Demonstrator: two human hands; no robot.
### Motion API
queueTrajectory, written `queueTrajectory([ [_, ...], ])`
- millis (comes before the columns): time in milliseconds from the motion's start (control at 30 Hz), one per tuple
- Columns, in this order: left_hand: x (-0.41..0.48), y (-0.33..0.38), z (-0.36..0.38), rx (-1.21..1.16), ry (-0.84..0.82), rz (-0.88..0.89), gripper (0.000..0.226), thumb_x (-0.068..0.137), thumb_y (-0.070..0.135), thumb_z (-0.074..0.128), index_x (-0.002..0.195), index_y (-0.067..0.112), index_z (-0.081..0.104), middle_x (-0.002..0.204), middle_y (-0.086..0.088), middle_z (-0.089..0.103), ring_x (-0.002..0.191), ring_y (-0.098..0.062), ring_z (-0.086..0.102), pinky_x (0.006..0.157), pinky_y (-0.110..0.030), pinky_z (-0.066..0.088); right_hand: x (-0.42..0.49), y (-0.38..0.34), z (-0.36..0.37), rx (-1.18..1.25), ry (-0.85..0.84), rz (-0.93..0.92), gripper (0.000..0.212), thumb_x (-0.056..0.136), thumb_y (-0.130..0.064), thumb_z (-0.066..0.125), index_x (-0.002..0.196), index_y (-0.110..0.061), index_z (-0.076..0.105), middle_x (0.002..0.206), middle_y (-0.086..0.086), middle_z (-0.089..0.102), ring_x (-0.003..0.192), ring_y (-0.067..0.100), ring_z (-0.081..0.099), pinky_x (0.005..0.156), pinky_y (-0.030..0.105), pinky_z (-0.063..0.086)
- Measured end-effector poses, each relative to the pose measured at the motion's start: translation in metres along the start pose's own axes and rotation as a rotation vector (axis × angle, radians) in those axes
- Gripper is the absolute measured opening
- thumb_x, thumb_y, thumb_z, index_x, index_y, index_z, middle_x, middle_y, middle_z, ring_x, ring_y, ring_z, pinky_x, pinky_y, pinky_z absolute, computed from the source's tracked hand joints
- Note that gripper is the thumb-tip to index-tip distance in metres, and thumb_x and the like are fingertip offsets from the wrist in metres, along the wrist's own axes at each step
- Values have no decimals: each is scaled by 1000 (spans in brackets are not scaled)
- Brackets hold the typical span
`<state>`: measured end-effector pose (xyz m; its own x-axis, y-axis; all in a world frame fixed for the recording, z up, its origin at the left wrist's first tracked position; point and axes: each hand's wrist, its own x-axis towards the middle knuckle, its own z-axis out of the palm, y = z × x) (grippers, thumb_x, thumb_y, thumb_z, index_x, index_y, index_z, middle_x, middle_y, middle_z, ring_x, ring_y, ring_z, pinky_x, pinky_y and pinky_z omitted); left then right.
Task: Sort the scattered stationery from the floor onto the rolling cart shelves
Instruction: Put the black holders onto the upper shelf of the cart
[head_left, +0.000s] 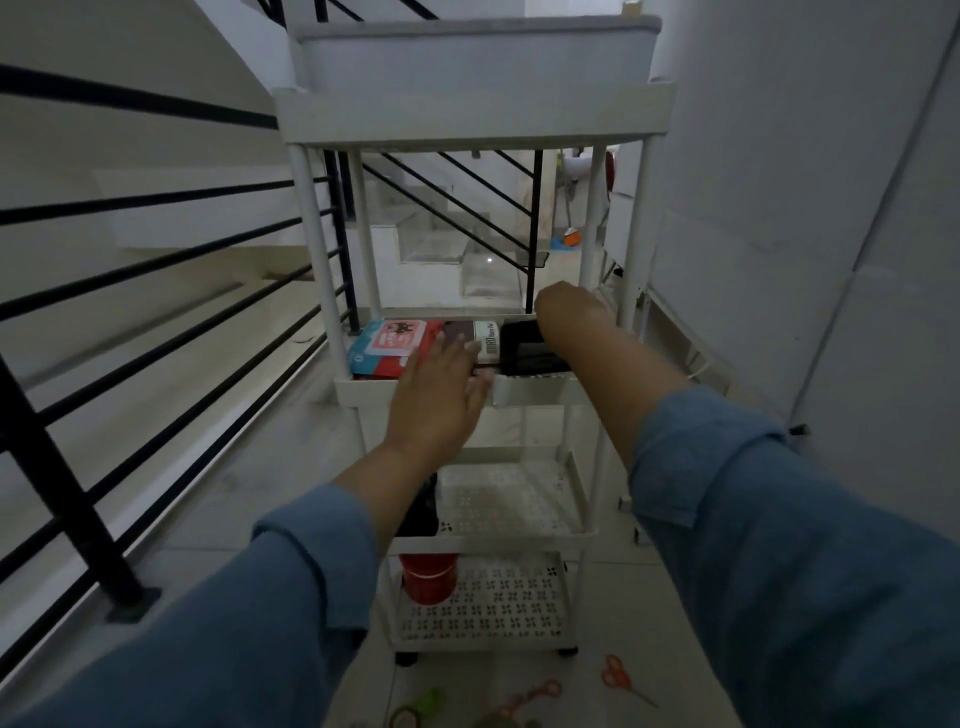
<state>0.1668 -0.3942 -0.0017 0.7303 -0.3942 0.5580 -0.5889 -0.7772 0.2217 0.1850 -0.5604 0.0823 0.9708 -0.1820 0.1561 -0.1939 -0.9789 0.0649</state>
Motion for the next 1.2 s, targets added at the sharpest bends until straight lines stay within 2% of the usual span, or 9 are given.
queueTrajectory([
  [100,-11,-1,13,202,-158,-20,53,100,45,17,149,26,18,159,4,12,148,-17,0,118,-39,-1,-2,-3,14,-64,29,20,34,92,-2,49,126,1,48,131,15,51,122,28,50,107,36,34],
  [200,-14,-1,19,139,-220,-62,55,100,46,18,150,27,7,160,3,1,147,-18,-6,119,-35,-1,-2,0,24,-102,36,40,31,94,-5,45,125,1,49,130,15,52,122,28,50,102,35,39],
  [433,-18,-1,23,165,-155,-36,54,100,44,19,151,26,10,160,2,5,147,-19,-3,118,-33,-3,-4,0,29,138,71,-40,44,93,-32,53,132,-10,49,129,13,53,118,28,52,95,35,45],
  [533,-18,0,23,157,-135,-40,54,100,43,20,150,25,14,159,1,8,148,-20,-1,118,-32,-3,-8,-2,28,186,64,-151,40,95,-25,51,134,-17,50,133,12,51,121,28,49,101,35,43],
  [733,-19,1,21,135,-126,-44,53,101,42,21,150,24,18,159,0,11,148,-20,0,118,-31,-4,9,9,28,425,2,52,37,94,-22,51,126,-4,56,117,13,57,111,28,54,91,29,46],
  [800,-20,1,22,119,-122,-45,52,101,42,22,150,24,18,159,0,11,148,-20,0,118,-30,-5,8,16,33,444,36,78,33,93,-12,46,122,-7,61,113,10,58,115,29,53,79,22,44],
  [967,-18,1,24,107,-110,-54,52,101,41,22,149,24,20,159,0,11,148,-20,0,118,-30,-4,3,11,39,407,62,45,35,95,-9,42,127,-9,58,126,13,58,114,28,55,96,30,46],
  [1133,-21,3,25,77,-101,-58,50,101,40,24,148,22,25,158,0,15,148,-20,2,118,-31,-2,-3,9,46,326,149,3,33,98,-22,42,121,-7,59,125,17,54,110,30,54,82,27,41],
  [1200,-20,3,26,71,-100,-64,51,101,40,24,148,21,25,158,-1,15,148,-20,1,118,-31,-2,-4,5,45,286,143,2,40,95,-33,49,128,-9,53,130,15,45,116,29,49,88,31,41],
])
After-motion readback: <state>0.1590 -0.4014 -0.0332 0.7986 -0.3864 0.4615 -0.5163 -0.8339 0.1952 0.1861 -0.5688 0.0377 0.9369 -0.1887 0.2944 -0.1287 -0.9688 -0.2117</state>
